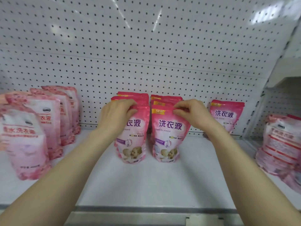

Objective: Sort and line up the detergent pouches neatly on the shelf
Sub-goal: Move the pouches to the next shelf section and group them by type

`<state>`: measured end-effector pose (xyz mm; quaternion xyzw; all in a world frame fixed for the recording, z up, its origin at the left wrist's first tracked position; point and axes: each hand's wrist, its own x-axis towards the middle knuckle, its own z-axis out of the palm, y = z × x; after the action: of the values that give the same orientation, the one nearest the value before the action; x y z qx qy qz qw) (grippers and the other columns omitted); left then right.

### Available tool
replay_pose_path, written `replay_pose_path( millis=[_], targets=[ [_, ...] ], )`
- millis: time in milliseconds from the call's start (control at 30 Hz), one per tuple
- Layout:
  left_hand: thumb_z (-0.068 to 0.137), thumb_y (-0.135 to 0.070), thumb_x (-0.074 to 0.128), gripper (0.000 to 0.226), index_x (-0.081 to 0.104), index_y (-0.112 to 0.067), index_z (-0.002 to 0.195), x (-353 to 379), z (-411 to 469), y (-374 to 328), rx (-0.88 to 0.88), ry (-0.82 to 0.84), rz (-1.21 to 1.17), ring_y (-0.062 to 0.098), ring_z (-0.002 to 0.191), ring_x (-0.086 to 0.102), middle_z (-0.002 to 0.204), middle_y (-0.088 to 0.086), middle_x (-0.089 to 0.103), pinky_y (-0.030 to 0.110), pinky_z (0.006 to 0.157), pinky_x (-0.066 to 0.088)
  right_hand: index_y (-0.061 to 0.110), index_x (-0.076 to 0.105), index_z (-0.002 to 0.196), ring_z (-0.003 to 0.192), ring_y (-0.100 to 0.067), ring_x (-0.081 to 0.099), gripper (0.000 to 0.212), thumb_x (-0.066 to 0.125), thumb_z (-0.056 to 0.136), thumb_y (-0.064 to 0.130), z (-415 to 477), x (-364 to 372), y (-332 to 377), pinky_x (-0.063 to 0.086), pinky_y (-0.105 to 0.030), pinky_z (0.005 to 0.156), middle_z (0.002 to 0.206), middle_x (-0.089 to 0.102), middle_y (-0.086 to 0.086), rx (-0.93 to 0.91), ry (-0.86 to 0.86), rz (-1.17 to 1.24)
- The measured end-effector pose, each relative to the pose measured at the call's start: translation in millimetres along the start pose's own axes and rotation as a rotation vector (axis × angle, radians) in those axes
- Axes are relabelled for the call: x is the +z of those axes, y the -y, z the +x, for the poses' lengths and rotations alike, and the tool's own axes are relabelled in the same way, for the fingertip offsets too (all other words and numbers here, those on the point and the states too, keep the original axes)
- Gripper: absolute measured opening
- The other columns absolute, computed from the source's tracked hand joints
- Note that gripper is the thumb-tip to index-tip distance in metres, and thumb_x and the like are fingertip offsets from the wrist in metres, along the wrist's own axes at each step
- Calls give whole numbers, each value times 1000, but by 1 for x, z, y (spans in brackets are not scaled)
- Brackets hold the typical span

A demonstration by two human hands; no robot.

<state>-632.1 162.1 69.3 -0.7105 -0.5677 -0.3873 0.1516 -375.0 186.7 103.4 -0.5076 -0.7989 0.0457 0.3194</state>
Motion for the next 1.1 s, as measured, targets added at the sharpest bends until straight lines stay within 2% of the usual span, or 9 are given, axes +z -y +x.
replay_pose_path(
  millis=[133, 367, 533, 633, 700, 767, 867, 1000, 1100],
  targets=[
    [93, -34, 61, 16, 70, -26, 103, -1, 6, -1, 1, 37, 5, 23, 87, 65, 91, -4, 72, 36, 75, 48, 16, 75, 104, 96, -17, 65, 15, 68, 91, 22, 0, -1, 3, 50, -41, 95, 99, 74, 3, 3, 28, -48],
    [92, -31, 61, 16, 71, -24, 103, -2, 9, -5, 1, 25, 53, 28, 87, 65, 93, -1, 72, 33, 68, 38, 20, 69, 120, 110, -18, 63, 30, 69, 90, 25, -6, 4, 6, 48, -35, 98, 117, 71, 3, 47, 28, -164],
    [91, -30, 61, 18, 70, -24, 106, -6, 6, -6, 37, 24, 76, 25, 91, 64, 96, -2, 72, 31, 67, 39, 20, 70, 118, 104, -18, 67, 28, 68, 91, 25, -14, 11, 6, 51, -40, 96, 111, 74, 2, 50, -58, -140],
    [91, -28, 63, 31, 64, -22, 122, -6, -1, -7, 77, 25, 65, 24, 109, 58, 115, -2, 68, 38, 83, 47, 24, 65, 125, 103, -13, 65, 33, 66, 92, 28, -25, 12, 0, 51, -36, 94, 115, 71, 4, 15, -148, -123],
    [89, -23, 65, 39, 61, -17, 127, -5, -9, -10, 111, -14, 38, 26, 118, 53, 123, 2, 64, 40, 94, 45, 24, 59, 133, 100, -9, 61, 39, 62, 95, 30, -40, 12, -10, 49, -29, 89, 117, 68, 4, 3, -231, -117],
    [87, -17, 68, 39, 63, -14, 125, -3, -18, -18, 145, -88, -11, 28, 118, 52, 123, 5, 63, 43, 94, 46, 26, 55, 136, 98, -7, 60, 40, 60, 96, 31, -59, 10, -24, 48, -27, 85, 119, 65, 6, 33, -313, -98],
    [87, -11, 67, 35, 65, -12, 122, 9, -34, -35, 222, -147, -92, 30, 116, 52, 122, 6, 62, 40, 95, 43, 26, 56, 135, 95, -6, 60, 38, 60, 97, 30, -93, 8, -54, 52, -34, 86, 120, 64, 7, 116, -353, -77],
    [85, -7, 69, 35, 66, -9, 120, 35, -47, -80, 275, -105, -208, 30, 112, 56, 121, 10, 63, 35, 97, 40, 21, 58, 135, 107, -16, 61, 37, 60, 97, 24, -144, 4, -101, 52, -41, 91, 121, 66, 2, 208, -415, -77],
    [84, -8, 71, 38, 65, -11, 122, 65, -44, -130, 270, -10, -326, 25, 109, 57, 121, 8, 62, 27, 94, 37, 15, 57, 136, 120, -27, 56, 41, 61, 96, 13, -167, -17, -135, 45, -39, 99, 131, 62, -6, 296, -473, -176]
  ],
)
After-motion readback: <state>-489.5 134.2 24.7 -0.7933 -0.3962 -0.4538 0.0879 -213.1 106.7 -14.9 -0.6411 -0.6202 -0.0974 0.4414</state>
